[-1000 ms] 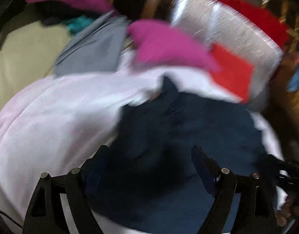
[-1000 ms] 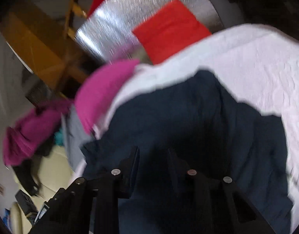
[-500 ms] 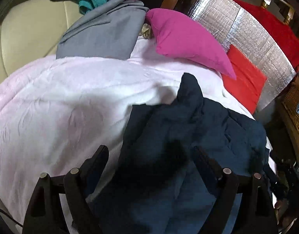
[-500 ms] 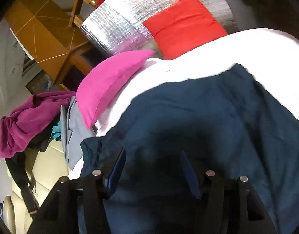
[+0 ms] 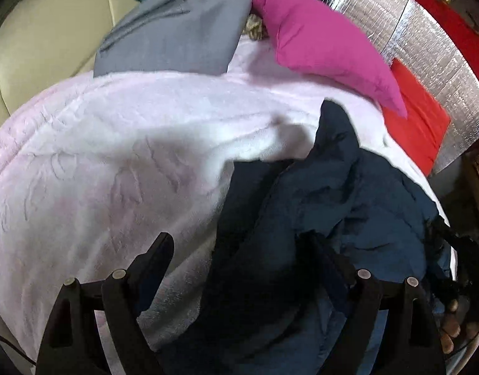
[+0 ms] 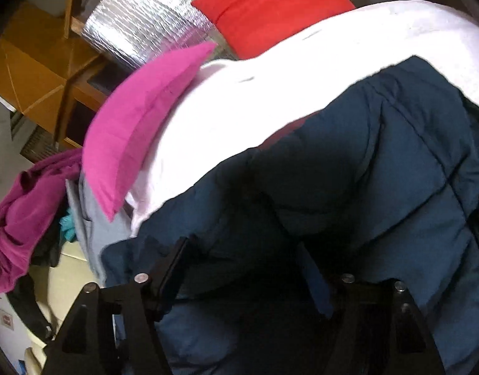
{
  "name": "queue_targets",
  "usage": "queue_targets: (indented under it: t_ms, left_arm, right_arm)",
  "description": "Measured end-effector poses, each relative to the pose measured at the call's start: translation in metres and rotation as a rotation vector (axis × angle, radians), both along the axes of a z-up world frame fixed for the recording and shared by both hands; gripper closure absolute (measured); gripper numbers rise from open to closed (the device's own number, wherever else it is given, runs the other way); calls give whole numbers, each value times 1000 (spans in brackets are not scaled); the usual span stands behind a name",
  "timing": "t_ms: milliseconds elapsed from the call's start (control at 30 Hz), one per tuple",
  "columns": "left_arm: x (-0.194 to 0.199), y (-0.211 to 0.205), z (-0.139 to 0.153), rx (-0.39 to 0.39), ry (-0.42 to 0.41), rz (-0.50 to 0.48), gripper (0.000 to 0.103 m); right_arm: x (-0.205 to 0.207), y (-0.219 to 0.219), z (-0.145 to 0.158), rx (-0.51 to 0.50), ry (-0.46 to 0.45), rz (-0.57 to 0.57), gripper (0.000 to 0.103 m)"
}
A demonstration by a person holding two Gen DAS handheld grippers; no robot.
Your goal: Fold large clothes
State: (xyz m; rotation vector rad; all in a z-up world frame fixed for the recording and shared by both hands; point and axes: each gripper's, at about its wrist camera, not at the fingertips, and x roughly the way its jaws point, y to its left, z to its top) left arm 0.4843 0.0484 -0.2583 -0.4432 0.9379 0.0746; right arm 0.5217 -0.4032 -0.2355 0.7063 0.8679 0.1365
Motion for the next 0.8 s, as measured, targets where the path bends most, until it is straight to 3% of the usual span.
queue_targets:
  t_ms: [167, 333, 467, 633, 800]
  left_arm:
    - [-18, 18, 21, -38, -62, -18, 15]
    - [-26, 39, 20, -135, -37, -38, 14]
    - [-20, 48, 6, -246, 30, -63, 14]
    - [-18, 48, -12, -386, 100, -87, 14]
    - [-15, 38, -21, -403, 148, -115, 14]
  right_arm:
    - [-52, -44, 36, 34, -75, -55, 29]
    - [-115, -119, 46, 82, -104, -168, 20]
    - [-157, -168, 28, 193, -52, -211, 19]
    - [-178, -204, 4, 220, 1, -257, 19]
    - [-166, -207, -26, 347, 70, -188, 18]
